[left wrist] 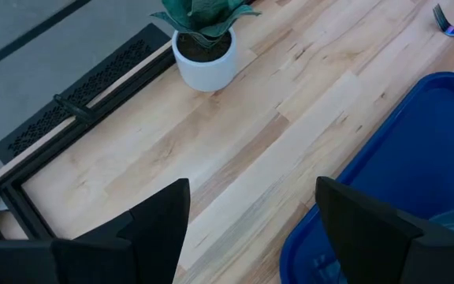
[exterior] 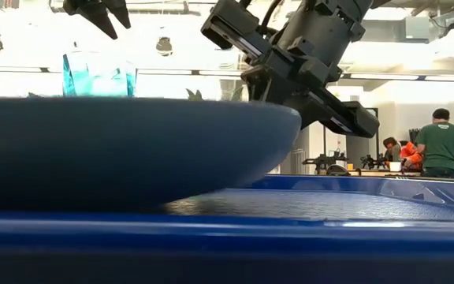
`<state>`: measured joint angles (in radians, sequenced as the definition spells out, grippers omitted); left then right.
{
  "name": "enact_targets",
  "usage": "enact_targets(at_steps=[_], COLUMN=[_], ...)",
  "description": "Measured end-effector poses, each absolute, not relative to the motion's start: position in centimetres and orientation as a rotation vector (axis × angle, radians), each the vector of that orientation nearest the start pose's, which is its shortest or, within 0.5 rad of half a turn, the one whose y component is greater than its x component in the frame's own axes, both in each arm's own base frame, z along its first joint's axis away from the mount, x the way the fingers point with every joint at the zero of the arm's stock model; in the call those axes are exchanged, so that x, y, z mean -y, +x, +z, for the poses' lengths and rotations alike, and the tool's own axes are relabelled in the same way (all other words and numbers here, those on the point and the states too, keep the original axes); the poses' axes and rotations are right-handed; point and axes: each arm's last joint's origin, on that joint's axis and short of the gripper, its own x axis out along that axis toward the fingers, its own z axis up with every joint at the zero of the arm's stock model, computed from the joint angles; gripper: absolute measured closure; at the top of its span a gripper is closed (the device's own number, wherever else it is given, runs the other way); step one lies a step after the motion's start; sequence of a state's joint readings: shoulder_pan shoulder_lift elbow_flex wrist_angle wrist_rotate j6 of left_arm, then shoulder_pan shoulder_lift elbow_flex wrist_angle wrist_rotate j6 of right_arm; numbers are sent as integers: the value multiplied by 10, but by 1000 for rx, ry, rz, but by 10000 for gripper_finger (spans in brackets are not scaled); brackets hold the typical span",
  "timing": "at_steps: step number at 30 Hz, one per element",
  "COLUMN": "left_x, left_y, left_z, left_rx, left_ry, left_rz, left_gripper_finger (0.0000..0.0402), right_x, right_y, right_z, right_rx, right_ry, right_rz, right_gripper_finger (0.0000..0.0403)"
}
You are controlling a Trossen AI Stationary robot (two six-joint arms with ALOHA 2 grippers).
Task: Pick and place plate/cup/fork/spoon on tray
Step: Put the blue plate on the blue tray to the bottom of the blue cup
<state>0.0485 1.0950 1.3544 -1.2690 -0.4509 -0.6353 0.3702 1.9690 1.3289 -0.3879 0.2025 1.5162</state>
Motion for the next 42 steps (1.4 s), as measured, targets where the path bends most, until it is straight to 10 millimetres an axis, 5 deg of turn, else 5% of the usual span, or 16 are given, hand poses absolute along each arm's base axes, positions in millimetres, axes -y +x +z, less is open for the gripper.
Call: enact_targets(at_steps=[14, 21, 27, 37, 42], left_x=[-21, -20, -20, -20, -20], left_y=[170, 170, 169, 169, 169], left_z=[380, 379, 379, 379, 379], left_rx=[-814, -825, -830, -826, -824], left_ry=[-357, -364, -366, -371, -371], left_rz=[743, 723, 722, 723, 726], left_gripper_finger=[141, 141, 141, 141, 141], right_x=[-131, -125, -129, -173, -182], right_y=[382, 372, 348, 343, 345], right_z=[167, 203, 227, 180, 170], right_rx=[-815, -749, -832, -1075, -1083], right_ry=[1080, 1057, 997, 973, 1008], right_rz=[-642, -607, -594, -537, -531], right_gripper_finger=[210, 199, 223, 387, 385])
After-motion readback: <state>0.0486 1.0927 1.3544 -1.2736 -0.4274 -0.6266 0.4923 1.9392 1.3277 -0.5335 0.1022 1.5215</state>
